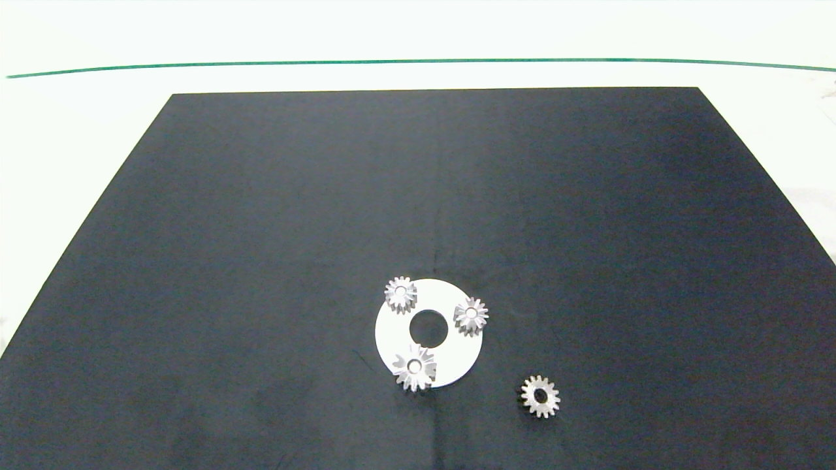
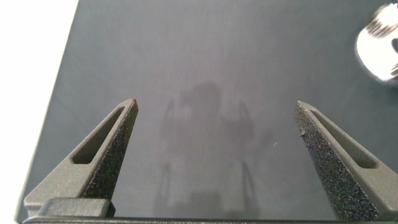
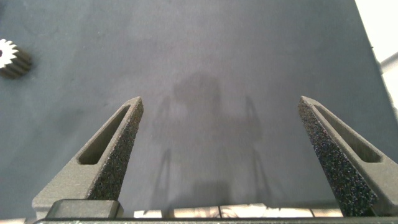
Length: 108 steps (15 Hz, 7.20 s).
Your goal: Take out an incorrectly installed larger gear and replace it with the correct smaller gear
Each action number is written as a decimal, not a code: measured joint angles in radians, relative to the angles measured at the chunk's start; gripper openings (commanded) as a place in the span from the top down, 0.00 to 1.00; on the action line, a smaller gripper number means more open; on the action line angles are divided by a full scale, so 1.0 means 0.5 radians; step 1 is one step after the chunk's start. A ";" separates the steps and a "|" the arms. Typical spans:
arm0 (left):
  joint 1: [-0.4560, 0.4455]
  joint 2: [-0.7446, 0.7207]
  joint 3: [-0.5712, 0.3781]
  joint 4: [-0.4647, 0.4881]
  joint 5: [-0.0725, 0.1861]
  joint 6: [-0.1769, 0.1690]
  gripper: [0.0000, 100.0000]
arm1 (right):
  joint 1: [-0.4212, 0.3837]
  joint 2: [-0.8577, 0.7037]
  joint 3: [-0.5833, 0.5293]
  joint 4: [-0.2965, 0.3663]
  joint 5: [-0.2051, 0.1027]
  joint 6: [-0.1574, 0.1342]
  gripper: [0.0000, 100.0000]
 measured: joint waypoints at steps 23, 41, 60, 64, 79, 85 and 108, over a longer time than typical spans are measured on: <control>-1.807 2.933 -1.822 0.456 0.376 0.092 0.00 | 0.566 1.487 -1.903 0.799 0.220 -0.249 0.00; -1.881 3.363 -1.966 0.404 0.505 0.113 0.10 | 0.567 1.507 -1.877 0.797 0.232 -0.256 0.00; -1.900 3.381 -1.909 0.324 0.534 0.106 0.47 | 0.568 1.512 -1.821 0.738 0.239 -0.262 0.00; -1.900 3.401 -1.909 0.303 0.533 0.106 0.55 | 0.570 1.511 -1.821 0.737 0.240 -0.261 0.00; -1.903 3.302 -1.912 0.314 0.550 0.097 0.69 | 0.570 1.511 -1.821 0.738 0.246 -0.261 0.00; -1.913 3.292 -1.867 0.305 0.554 0.089 0.69 | 0.569 1.511 -1.809 0.734 0.246 -0.265 0.00; -1.907 3.166 -1.996 0.474 0.554 0.024 0.69 | 0.569 1.511 -1.768 0.694 0.246 -0.283 0.00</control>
